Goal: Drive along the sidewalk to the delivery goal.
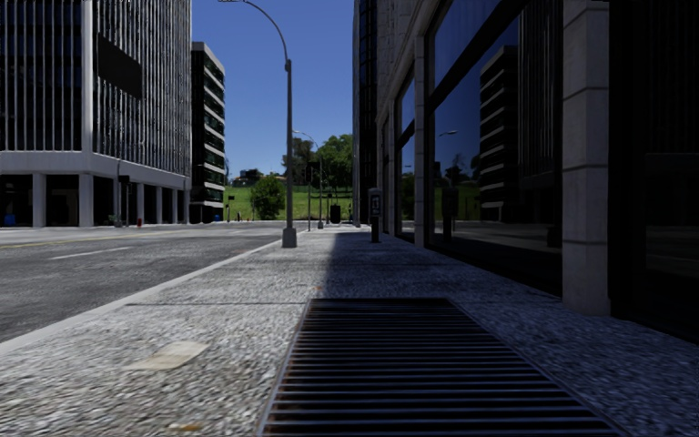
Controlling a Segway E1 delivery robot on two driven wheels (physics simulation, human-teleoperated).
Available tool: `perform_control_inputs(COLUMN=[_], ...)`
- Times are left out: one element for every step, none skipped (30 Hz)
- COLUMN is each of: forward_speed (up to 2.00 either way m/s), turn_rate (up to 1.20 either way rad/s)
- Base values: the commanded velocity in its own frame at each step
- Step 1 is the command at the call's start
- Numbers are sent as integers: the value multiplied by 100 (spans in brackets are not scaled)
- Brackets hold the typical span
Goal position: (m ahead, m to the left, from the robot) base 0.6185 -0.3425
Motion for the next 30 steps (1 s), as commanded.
perform_control_inputs(forward_speed=[200, 200, 200, 200, 200, 200, 200, 200, 200, 200, 200, 200, 200, 200, 200, 200, 200, 200, 200, 200, 198, 197, 194, 186, 166, 166, 87, 0, 0, 0], turn_rate=[0, 0, 0, 0, 0, 0, 0, 0, 0, 0, 0, 0, 0, 0, 0, 0, 0, 0, 0, 0, 0, 0, 0, 0, 0, 0, 0, 0, 0, 0])
